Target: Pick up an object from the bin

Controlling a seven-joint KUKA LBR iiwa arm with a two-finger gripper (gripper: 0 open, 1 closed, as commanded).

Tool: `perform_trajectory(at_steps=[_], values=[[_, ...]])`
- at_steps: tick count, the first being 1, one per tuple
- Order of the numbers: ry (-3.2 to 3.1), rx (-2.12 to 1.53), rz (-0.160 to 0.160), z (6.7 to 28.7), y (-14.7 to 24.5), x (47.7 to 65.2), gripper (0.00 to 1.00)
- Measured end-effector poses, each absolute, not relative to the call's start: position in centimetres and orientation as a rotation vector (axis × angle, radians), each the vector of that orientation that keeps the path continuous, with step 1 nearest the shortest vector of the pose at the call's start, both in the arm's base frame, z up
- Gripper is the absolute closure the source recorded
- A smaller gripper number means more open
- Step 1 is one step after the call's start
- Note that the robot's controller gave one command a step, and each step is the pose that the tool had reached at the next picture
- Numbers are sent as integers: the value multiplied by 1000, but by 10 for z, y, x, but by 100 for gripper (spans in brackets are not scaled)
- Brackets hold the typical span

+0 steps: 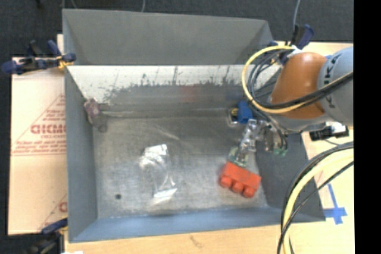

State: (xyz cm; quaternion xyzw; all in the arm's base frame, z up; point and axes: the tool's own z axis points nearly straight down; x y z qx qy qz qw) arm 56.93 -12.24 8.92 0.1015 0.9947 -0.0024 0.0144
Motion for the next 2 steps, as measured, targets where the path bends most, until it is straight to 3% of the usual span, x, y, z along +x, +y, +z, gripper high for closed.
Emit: perform_trajectory(at_steps=[1, 2], values=[[3083, 532, 1, 184, -117, 591, 100], [3093, 499, 0, 217, -100, 591, 100]])
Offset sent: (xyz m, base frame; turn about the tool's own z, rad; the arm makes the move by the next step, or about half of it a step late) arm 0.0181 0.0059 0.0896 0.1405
